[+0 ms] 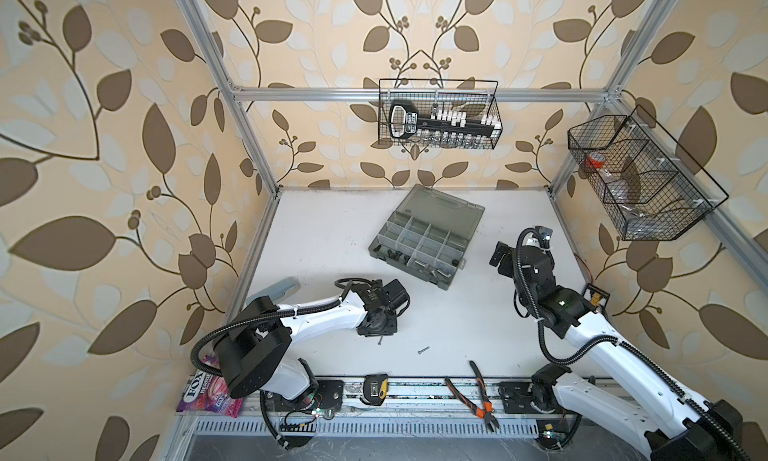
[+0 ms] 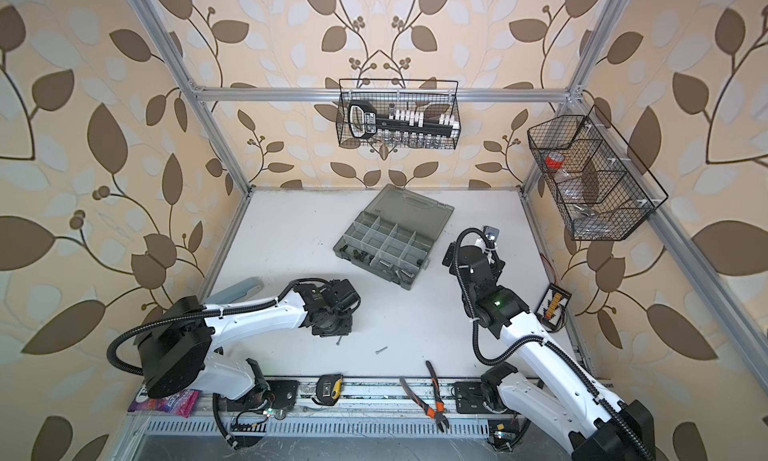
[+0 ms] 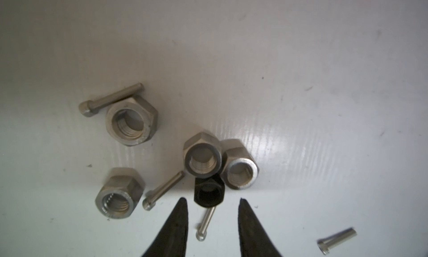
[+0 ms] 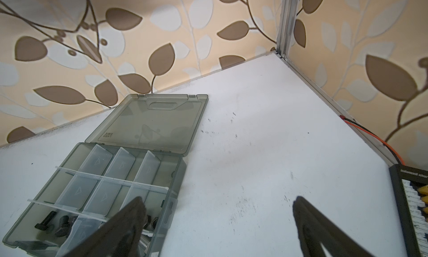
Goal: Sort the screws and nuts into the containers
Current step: 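Lower the left gripper and grasp the last black nut in the cluster, then lift the black nut with the left gripper and carry it over the box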
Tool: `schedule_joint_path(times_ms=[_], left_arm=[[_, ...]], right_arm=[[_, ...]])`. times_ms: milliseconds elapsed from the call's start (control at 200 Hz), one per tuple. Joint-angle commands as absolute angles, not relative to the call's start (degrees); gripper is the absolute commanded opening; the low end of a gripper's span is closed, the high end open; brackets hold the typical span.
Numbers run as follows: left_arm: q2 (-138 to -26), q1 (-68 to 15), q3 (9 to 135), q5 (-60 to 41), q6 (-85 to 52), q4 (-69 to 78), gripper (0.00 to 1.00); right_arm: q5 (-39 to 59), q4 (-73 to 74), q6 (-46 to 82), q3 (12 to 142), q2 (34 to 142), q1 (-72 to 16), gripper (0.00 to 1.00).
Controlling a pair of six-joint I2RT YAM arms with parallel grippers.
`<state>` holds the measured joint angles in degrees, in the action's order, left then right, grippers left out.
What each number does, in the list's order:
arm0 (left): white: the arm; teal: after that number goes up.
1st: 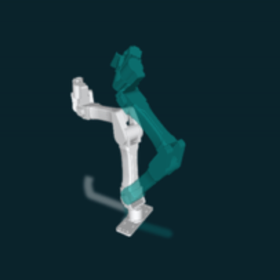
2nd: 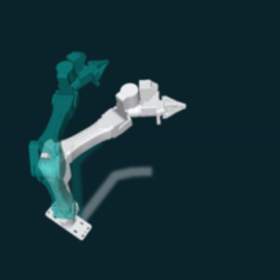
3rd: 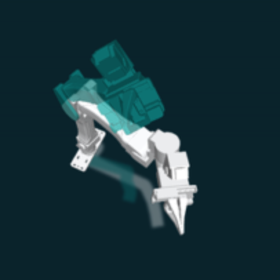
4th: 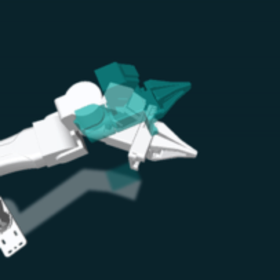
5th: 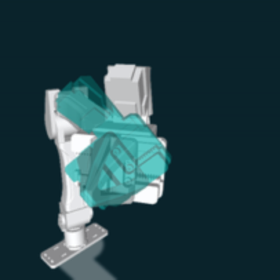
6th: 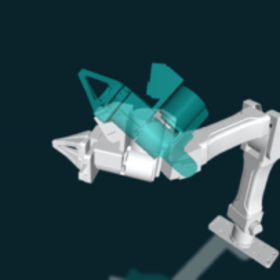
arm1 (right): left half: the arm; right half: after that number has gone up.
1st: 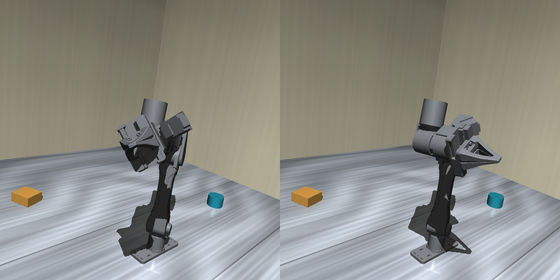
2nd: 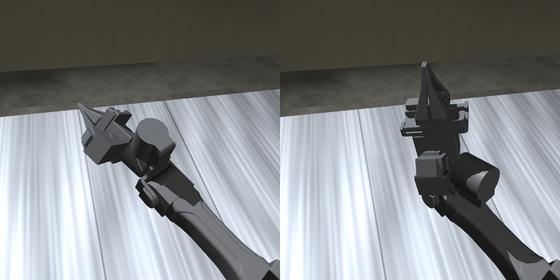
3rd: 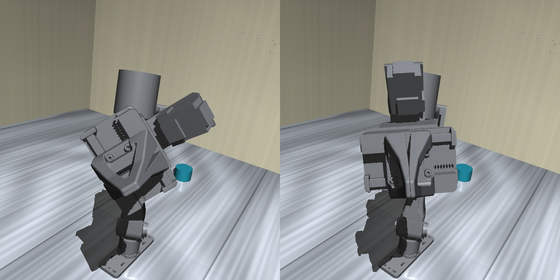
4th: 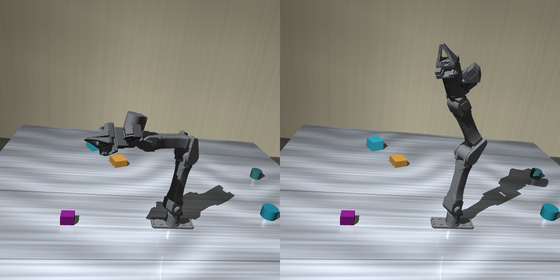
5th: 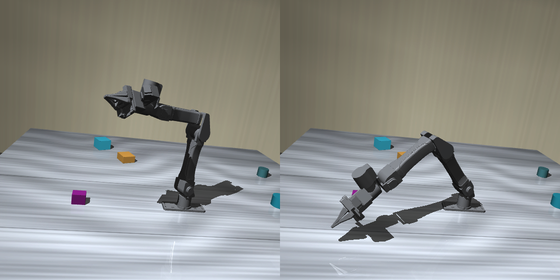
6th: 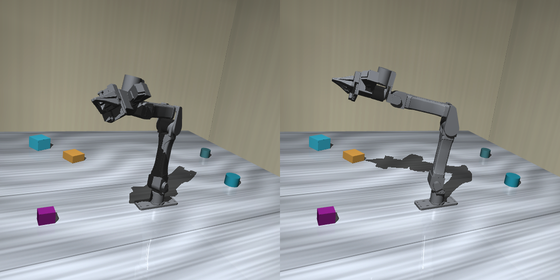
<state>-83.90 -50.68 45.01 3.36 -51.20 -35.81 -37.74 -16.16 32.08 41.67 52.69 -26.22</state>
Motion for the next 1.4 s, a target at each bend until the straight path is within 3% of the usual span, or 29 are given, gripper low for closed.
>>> schedule_joint_path(times_ms=[0,915,1395], left_arm=[[-84.58,-51.15,45.44,3.55,-50.8,-36.83,0.38],[-88.31,-51.15,46.86,4.12,-50.58,-35.11,0.34],[-87.11,-51.15,48.57,6.65,-50.33,-36.64,0.23]], right_arm=[[-38.32,-16.17,31.64,41.92,52.8,-26.09,1.0],[-39.19,-16.04,31.48,41.58,51.64,-26.09,1.0],[-39.02,-16.35,31.54,41.15,51.5,-26.1,1.0]])
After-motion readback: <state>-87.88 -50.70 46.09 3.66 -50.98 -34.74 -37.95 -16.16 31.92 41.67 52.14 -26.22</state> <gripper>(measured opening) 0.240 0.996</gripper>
